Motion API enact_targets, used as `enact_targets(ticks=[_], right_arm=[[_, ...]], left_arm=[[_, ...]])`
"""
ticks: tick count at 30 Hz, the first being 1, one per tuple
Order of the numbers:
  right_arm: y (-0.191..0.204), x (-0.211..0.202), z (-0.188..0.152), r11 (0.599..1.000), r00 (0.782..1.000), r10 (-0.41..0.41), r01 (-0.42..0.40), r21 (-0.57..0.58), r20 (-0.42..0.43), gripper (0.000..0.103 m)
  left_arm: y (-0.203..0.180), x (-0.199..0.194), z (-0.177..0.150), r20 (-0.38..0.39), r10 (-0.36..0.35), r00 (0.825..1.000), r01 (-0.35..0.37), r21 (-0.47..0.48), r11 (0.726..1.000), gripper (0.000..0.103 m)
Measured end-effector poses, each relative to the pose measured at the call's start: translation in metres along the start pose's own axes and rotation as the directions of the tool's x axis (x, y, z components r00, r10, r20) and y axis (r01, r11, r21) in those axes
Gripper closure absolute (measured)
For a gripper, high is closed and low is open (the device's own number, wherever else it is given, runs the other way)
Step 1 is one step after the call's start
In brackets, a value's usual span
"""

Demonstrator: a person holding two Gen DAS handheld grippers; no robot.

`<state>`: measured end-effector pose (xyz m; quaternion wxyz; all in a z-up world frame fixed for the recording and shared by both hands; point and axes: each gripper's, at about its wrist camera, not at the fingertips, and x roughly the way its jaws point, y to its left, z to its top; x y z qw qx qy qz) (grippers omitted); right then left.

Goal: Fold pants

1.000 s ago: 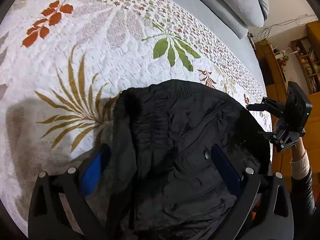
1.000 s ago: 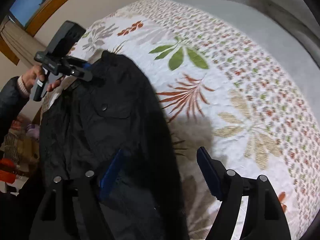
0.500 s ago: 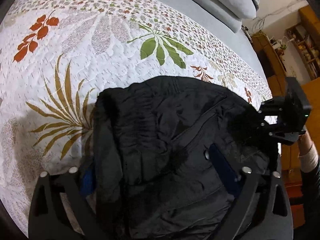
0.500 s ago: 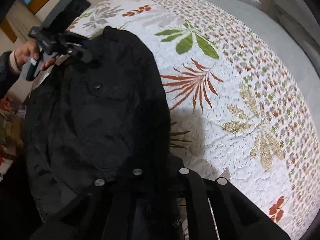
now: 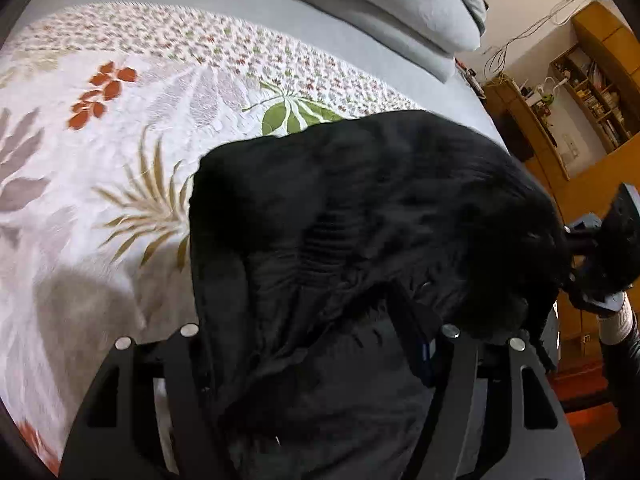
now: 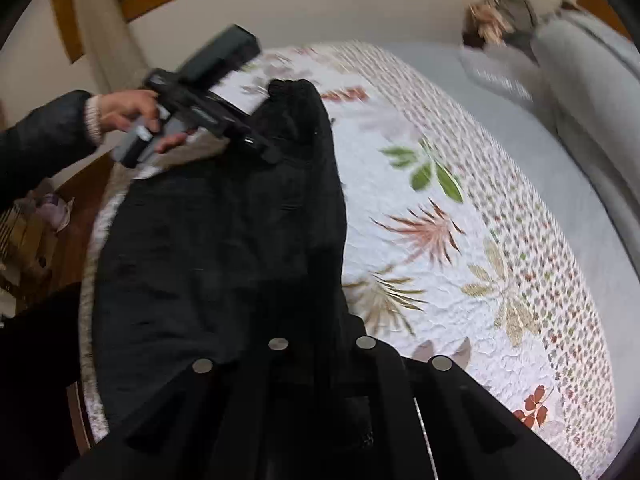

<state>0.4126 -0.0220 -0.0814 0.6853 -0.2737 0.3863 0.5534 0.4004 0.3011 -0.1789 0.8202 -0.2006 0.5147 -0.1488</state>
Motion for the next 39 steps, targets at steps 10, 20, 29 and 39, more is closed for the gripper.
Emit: enact_targets(ticks=[10,20,29,39], right_arm=[[0.109,-0.028,-0.022,0.994,0.996,0.077,-0.072,-0.085,0.055,0.098],[0.195,0.031,-0.069,0.987,0.992,0.116,-0.121,-0.103,-0.051,0.098],[0.218,0.073,-0.098,0.999,0.997,0.025,-0.029,-0.042,-0.072,0.097],[0.210,0.080,-0.109,0.998,0.999,0.026,-0.025,0.053,-0.024,0.095]], left_arm=[[-0.023,-0.067,-0.080,0.064,0.029,0.998,-0.031,0.021,0.999,0.028],[-0.004,-0.085,-0.173,-0.025,0.144,0.989,-0.144,0.030,0.989,0.026],[-0.007,-0.138,-0.218,0.033,0.175,0.984,-0.173,-0.058,0.983,0.019],[-0.077,-0.176,-0.209,0.204,0.007,0.979,-0.009,0.009,1.000,0.012]])
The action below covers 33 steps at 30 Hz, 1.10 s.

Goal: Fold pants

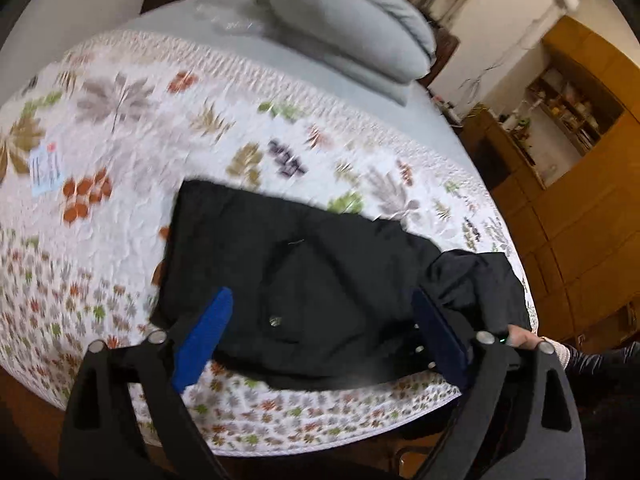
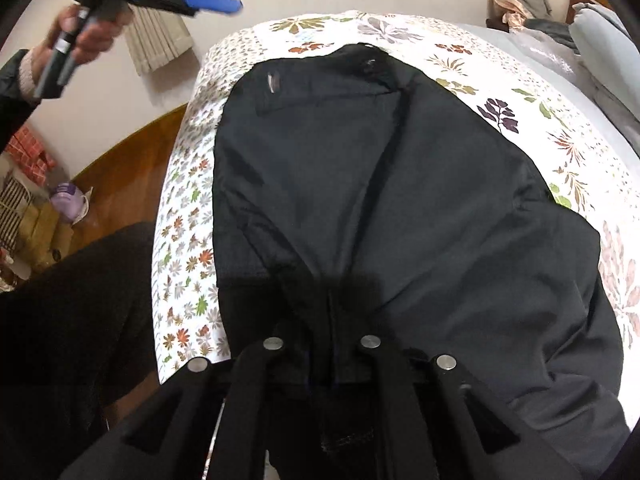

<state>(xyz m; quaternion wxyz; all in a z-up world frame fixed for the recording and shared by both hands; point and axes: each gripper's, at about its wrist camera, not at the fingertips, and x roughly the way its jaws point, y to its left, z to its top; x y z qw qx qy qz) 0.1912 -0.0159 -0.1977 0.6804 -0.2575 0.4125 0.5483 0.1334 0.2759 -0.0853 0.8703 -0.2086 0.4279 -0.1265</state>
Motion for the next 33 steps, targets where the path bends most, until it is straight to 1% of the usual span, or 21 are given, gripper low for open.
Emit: enact_targets(ticks=[2,5,8,9,11,12,13,15,17,18,19,21,22,24,25,27,28,29,30,32,33], right_arm=[[0.001,0.000,0.000,1.000,1.000,-0.004,0.004,0.004,0.003,0.095],[0.000,-0.001,-0.001,1.000,1.000,-0.003,0.003,0.023,0.012,0.094],[0.003,-0.006,-0.005,0.999,0.999,-0.005,0.004,0.033,0.035,0.089],[0.002,-0.011,-0.006,0.999,0.999,0.002,-0.005,0.054,0.049,0.087],[0.003,-0.023,-0.011,0.995,0.996,0.032,-0.040,0.097,0.078,0.071],[0.004,-0.032,-0.014,0.993,0.995,0.027,-0.037,0.111,0.097,0.057],[0.006,-0.049,-0.018,0.993,0.992,0.007,-0.022,0.119,0.128,0.052],[0.009,-0.081,-0.027,0.989,0.983,-0.021,-0.006,0.149,0.184,0.053],[0.006,-0.135,-0.049,0.970,0.959,-0.117,0.054,0.238,0.259,0.053],[0.004,-0.155,-0.060,0.957,0.948,-0.154,0.074,0.279,0.278,0.047],[-0.001,-0.179,-0.074,0.937,0.934,-0.205,0.102,0.333,0.293,0.036],[-0.012,-0.236,-0.120,0.861,0.893,-0.341,0.170,0.480,0.295,0.028],[-0.018,-0.254,-0.139,0.823,0.880,-0.385,0.192,0.534,0.277,0.026],[-0.035,-0.299,-0.198,0.687,0.846,-0.498,0.253,0.682,0.188,0.025],[-0.039,-0.313,-0.219,0.638,0.837,-0.524,0.262,0.724,0.158,0.025],[-0.054,-0.340,-0.279,0.500,0.822,-0.566,0.279,0.820,0.065,0.025],[-0.059,-0.348,-0.304,0.444,0.822,-0.569,0.278,0.852,0.028,0.025],[-0.065,-0.355,-0.336,0.374,0.822,-0.570,0.275,0.886,-0.015,0.025],[-0.068,-0.359,-0.359,0.319,0.822,-0.568,0.266,0.910,-0.041,0.025],[-0.073,-0.361,-0.407,0.223,0.837,-0.544,0.213,0.951,-0.060,0.025],[-0.074,-0.359,-0.426,0.186,0.842,-0.535,0.192,0.964,-0.064,0.025]], left_arm=[[-0.014,0.009,0.006,0.015,-0.006,1.000,0.005,0.027,1.000,0.010],[-0.022,0.051,0.009,-0.023,0.015,1.000,-0.014,0.031,0.999,0.010],[-0.020,0.092,0.000,-0.077,0.055,0.996,-0.053,0.030,0.998,0.010],[-0.019,0.106,-0.006,-0.096,0.054,0.994,-0.052,0.022,0.998,0.010],[-0.016,0.118,-0.012,-0.106,0.072,0.992,-0.071,0.012,0.997,0.010],[-0.015,0.122,-0.015,-0.101,0.094,0.990,-0.093,0.018,0.996,0.010],[-0.013,0.122,-0.016,-0.090,0.101,0.991,-0.100,0.017,0.995,0.010],[-0.013,0.119,-0.017,-0.056,0.136,0.989,-0.136,-0.002,0.991,0.010],[-0.020,0.109,-0.015,-0.003,0.143,0.990,-0.143,-0.012,0.990,0.010],[-0.029,0.102,-0.014,0.035,0.163,0.986,-0.163,-0.001,0.987,0.010],[-0.038,0.096,-0.012,0.070,0.181,0.981,-0.183,0.016,0.983,0.008],[-0.060,0.084,-0.012,0.149,0.223,0.963,-0.232,0.052,0.971,0.002],[-0.073,0.079,-0.014,0.191,0.241,0.952,-0.258,0.072,0.963,0.002],[-0.094,0.077,-0.016,0.221,0.241,0.945,-0.269,0.106,0.957,0.002],[-0.106,0.080,-0.017,0.224,0.239,0.945,-0.272,0.126,0.954,0.002],[-0.124,0.086,-0.021,0.227,0.210,0.951,-0.250,0.160,0.955,0.002],[-0.133,0.091,-0.025,0.222,0.190,0.956,-0.229,0.169,0.959,0.002],[-0.139,0.097,-0.027,0.213,0.186,0.959,-0.224,0.169,0.960,0.002],[-0.144,0.102,-0.030,0.205,0.186,0.961,-0.222,0.171,0.960,0.002],[-0.156,0.116,-0.035,0.188,0.183,0.965,-0.216,0.179,0.960,0.002],[-0.159,0.120,-0.037,0.186,0.182,0.966,-0.216,0.182,0.959,0.002]])
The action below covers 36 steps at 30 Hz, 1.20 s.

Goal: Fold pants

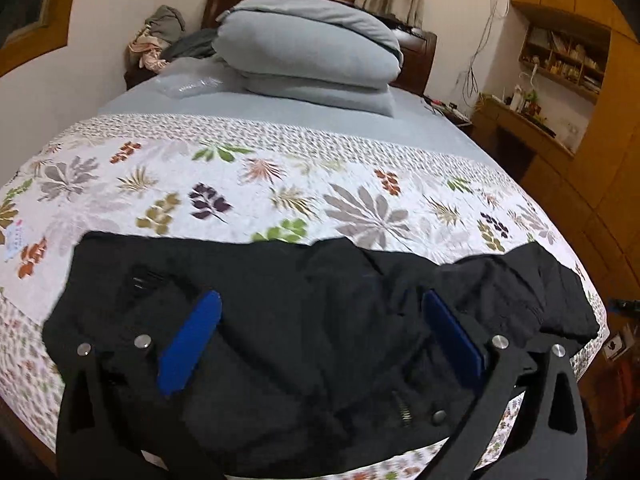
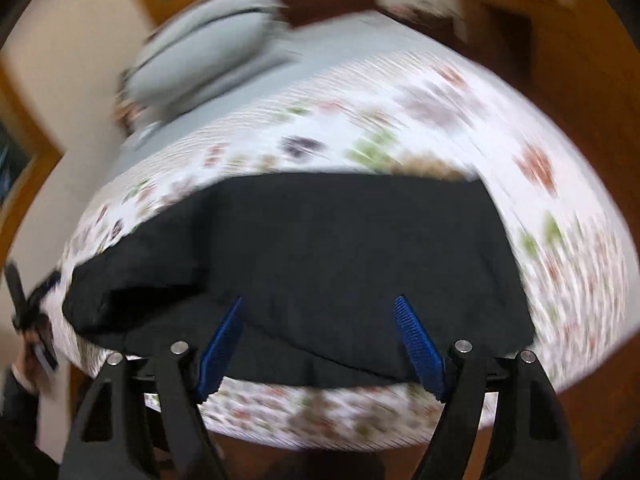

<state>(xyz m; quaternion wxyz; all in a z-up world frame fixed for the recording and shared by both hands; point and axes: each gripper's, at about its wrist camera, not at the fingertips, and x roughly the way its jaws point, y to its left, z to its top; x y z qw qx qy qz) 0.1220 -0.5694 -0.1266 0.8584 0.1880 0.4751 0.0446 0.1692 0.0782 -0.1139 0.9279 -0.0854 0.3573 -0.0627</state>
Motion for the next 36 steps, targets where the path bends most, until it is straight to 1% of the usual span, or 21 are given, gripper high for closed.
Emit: enact_targets(ticks=[1,2,6,7,9,14,15,16,17,19,20,21,22,23,25,28,31,34,35,36], right_arm=[[-0.018,0.004,-0.006,0.999,1.000,-0.005,0.005,0.039,-0.019,0.026],[-0.031,0.006,-0.013,0.998,1.000,-0.004,0.005,0.055,-0.025,0.026],[-0.062,0.012,-0.024,0.992,0.999,0.039,-0.034,0.122,-0.033,0.026],[-0.068,0.012,-0.025,0.990,0.998,0.045,-0.041,0.132,-0.031,0.026],[-0.075,0.017,-0.030,0.987,0.997,0.072,-0.068,0.147,-0.022,0.026],[-0.070,0.029,-0.031,0.987,0.995,0.089,-0.083,0.135,-0.035,0.028],[-0.067,0.029,-0.032,0.989,0.995,0.090,-0.085,0.122,-0.035,0.031],[-0.064,0.032,-0.033,0.989,0.994,0.098,-0.092,0.113,-0.044,0.038],[-0.058,0.037,-0.032,0.991,0.994,0.094,-0.088,0.096,-0.060,0.040],[-0.049,0.040,-0.035,0.998,0.996,0.048,-0.045,0.038,-0.070,0.054],[-0.046,0.040,-0.036,0.999,0.997,0.037,-0.036,0.015,-0.065,0.057],[-0.047,0.040,-0.036,0.999,0.997,0.045,-0.044,0.021,-0.066,0.063],[-0.048,0.039,-0.037,0.998,0.996,0.055,-0.053,0.029,-0.066,0.072],[-0.050,0.037,-0.035,0.997,0.996,0.068,-0.066,0.034,-0.061,0.076],[-0.052,0.031,-0.031,0.998,0.996,0.067,-0.066,0.024,-0.051,0.085],[-0.052,0.016,-0.022,0.998,0.998,0.054,-0.054,-0.007,-0.031,0.091],[-0.063,-0.007,-0.008,0.999,0.999,0.047,-0.047,0.008,0.017,0.092],[-0.087,-0.025,0.010,0.999,0.997,-0.034,0.032,0.029,0.064,0.093],[-0.099,-0.029,0.015,0.998,0.997,-0.045,0.041,0.057,0.070,0.093],[-0.109,-0.028,0.019,0.996,0.998,-0.026,0.021,0.088,0.058,0.093]], left_arm=[[-0.006,0.004,-0.002,-0.005,-0.003,1.000,0.003,0.009,1.000,0.002],[-0.011,0.007,-0.004,-0.010,0.000,1.000,0.000,0.016,1.000,0.002],[-0.026,0.014,-0.011,-0.023,0.008,1.000,-0.007,0.029,1.000,0.002],[-0.030,0.016,-0.013,-0.023,0.020,1.000,-0.019,0.040,0.999,0.002],[-0.034,0.018,-0.015,-0.023,0.026,0.999,-0.024,0.053,0.998,0.002],[-0.036,0.030,-0.024,-0.060,0.053,0.997,-0.050,0.057,0.997,0.002],[-0.036,0.031,-0.024,-0.062,0.058,0.996,-0.054,0.060,0.997,0.002],[-0.035,0.033,-0.026,-0.064,0.066,0.996,-0.062,0.066,0.996,0.002],[-0.034,0.035,-0.028,-0.072,0.075,0.995,-0.070,0.067,0.995,0.002],[-0.033,0.039,-0.030,-0.087,0.076,0.993,-0.071,0.059,0.996,0.002],[-0.032,0.040,-0.031,-0.093,0.075,0.993,-0.070,0.054,0.996,0.002],[-0.032,0.041,-0.031,-0.097,0.076,0.992,-0.071,0.053,0.996,0.002],[-0.031,0.042,-0.032,-0.099,0.076,0.992,-0.071,0.053,0.996,0.002],[-0.031,0.042,-0.033,-0.098,0.078,0.992,-0.073,0.054,0.996,0.002],[-0.031,0.042,-0.033,-0.101,0.084,0.991,-0.079,0.058,0.995,0.002],[-0.029,0.044,-0.032,-0.107,0.090,0.990,-0.085,0.052,0.995,0.002],[-0.029,0.045,-0.031,-0.108,0.091,0.990,-0.086,0.053,0.995,0.002],[-0.031,0.046,-0.031,-0.107,0.083,0.991,-0.076,0.065,0.995,0.002],[-0.032,0.046,-0.031,-0.108,0.080,0.991,-0.072,0.071,0.995,0.002],[-0.034,0.048,-0.031,-0.111,0.079,0.991,-0.070,0.078,0.994,0.002]])
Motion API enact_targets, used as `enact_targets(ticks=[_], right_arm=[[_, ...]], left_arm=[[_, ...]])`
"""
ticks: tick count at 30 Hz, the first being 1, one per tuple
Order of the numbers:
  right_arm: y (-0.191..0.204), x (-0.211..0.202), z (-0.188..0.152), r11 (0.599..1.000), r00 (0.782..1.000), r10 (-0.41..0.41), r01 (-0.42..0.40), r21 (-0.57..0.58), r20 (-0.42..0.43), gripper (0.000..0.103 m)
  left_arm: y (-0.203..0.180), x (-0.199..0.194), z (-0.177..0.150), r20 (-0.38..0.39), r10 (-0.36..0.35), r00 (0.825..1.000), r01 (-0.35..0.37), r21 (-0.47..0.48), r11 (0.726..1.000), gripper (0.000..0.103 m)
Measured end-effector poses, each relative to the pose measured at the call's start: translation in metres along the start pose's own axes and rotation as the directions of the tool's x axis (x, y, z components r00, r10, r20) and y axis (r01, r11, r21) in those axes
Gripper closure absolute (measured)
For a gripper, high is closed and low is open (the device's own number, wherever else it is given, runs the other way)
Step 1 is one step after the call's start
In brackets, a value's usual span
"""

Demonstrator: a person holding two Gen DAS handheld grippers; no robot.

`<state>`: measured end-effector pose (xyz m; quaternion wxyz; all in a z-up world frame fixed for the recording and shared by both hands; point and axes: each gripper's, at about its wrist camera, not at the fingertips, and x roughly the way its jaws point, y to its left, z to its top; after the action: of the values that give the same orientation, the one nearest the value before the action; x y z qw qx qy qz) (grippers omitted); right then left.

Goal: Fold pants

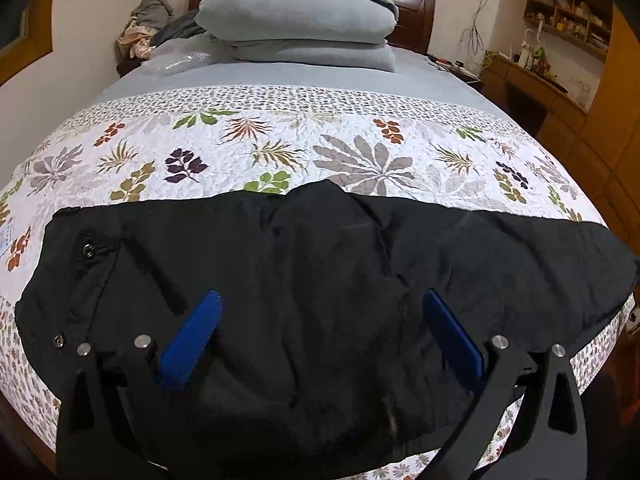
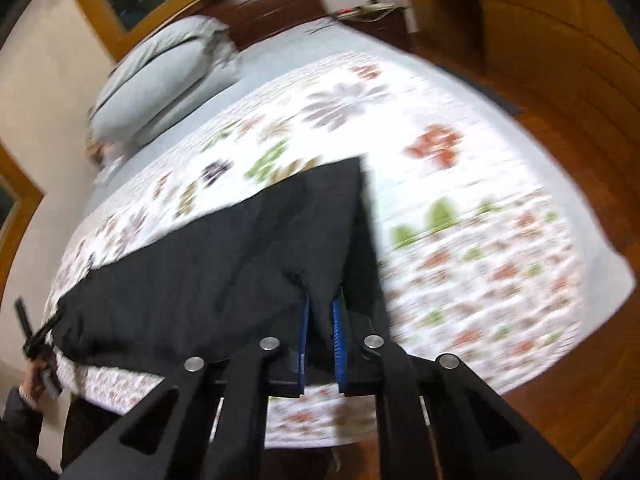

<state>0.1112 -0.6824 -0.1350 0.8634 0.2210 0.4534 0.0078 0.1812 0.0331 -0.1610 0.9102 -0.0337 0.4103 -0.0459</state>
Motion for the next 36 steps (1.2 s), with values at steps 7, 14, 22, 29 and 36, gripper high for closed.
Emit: enact_targets(ticks=[7,14,22,29,36], right_arm=[[0.002,0.032,-0.013,0.993,0.991,-0.106,0.102,-0.053,-0.080,0.092],[-0.006,0.033,-0.020,0.990,0.986,-0.142,0.142,-0.015,-0.084,0.077],[0.008,-0.018,-0.038,0.983,0.990,-0.132,0.123,0.136,0.059,0.021],[0.003,-0.004,-0.075,0.951,0.990,-0.127,0.103,0.290,0.062,0.021],[-0.012,0.014,-0.087,0.920,0.995,-0.059,0.021,0.390,0.086,0.021]], left_arm=[[-0.007,0.006,-0.005,-0.005,-0.004,1.000,0.004,0.005,1.000,0.002],[-0.007,0.016,-0.011,-0.029,-0.001,1.000,0.000,-0.013,1.000,0.002],[-0.008,-0.002,-0.004,0.029,0.008,1.000,-0.006,-0.078,0.997,0.002],[-0.032,-0.007,-0.005,0.036,0.014,0.999,-0.013,-0.036,0.999,0.002],[-0.040,-0.008,-0.012,0.026,0.015,1.000,-0.014,-0.013,1.000,0.002]])
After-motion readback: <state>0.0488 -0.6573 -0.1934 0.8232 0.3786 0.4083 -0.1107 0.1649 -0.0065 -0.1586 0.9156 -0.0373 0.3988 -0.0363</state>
